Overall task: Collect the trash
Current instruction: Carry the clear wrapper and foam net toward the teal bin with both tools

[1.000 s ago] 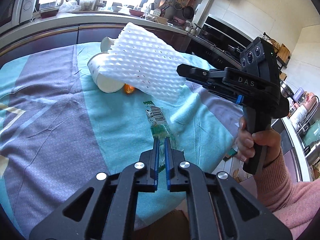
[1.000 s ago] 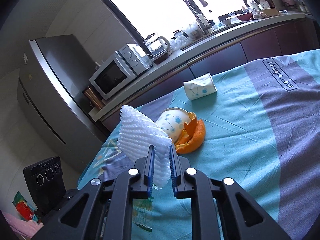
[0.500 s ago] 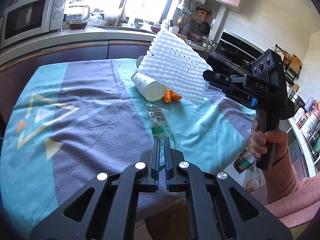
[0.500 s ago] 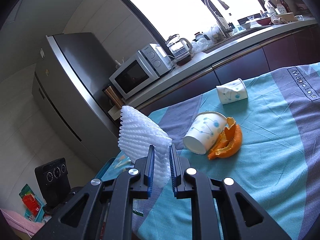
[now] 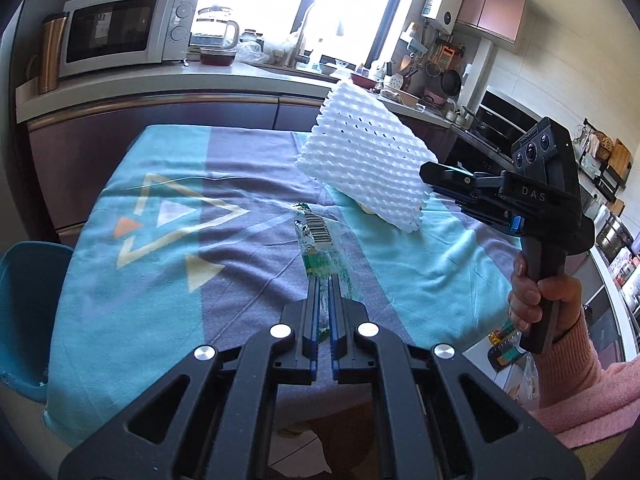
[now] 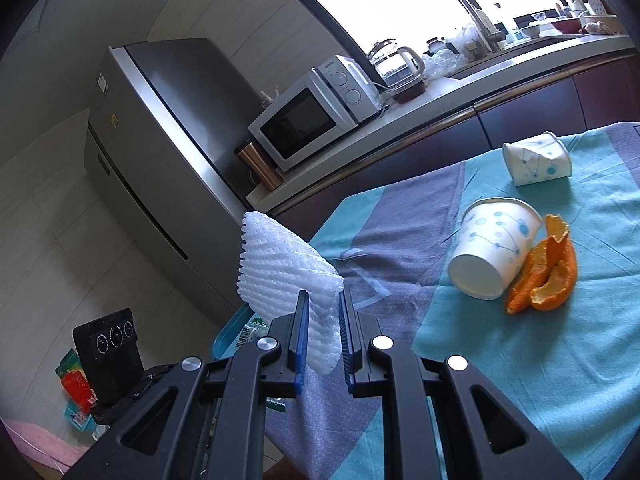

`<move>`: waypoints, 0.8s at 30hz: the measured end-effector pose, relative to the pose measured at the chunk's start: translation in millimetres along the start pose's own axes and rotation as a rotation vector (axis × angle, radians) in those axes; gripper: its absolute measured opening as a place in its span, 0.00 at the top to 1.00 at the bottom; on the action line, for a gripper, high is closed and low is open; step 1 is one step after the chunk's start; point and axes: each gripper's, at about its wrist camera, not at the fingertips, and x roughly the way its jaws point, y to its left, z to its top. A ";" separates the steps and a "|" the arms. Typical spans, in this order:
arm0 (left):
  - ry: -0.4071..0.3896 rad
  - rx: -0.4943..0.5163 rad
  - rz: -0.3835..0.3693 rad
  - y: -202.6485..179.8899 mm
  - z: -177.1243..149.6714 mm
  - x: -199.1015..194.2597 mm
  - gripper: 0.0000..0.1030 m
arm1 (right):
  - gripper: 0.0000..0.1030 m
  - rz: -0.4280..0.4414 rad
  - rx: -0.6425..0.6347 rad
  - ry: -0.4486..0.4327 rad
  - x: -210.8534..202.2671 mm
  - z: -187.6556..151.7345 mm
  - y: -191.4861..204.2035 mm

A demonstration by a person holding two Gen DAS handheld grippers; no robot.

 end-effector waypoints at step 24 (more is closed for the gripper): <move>-0.159 -0.225 0.256 118.1 -14.9 -96.5 0.96 | 0.87 0.151 -0.099 0.191 125.1 8.0 80.1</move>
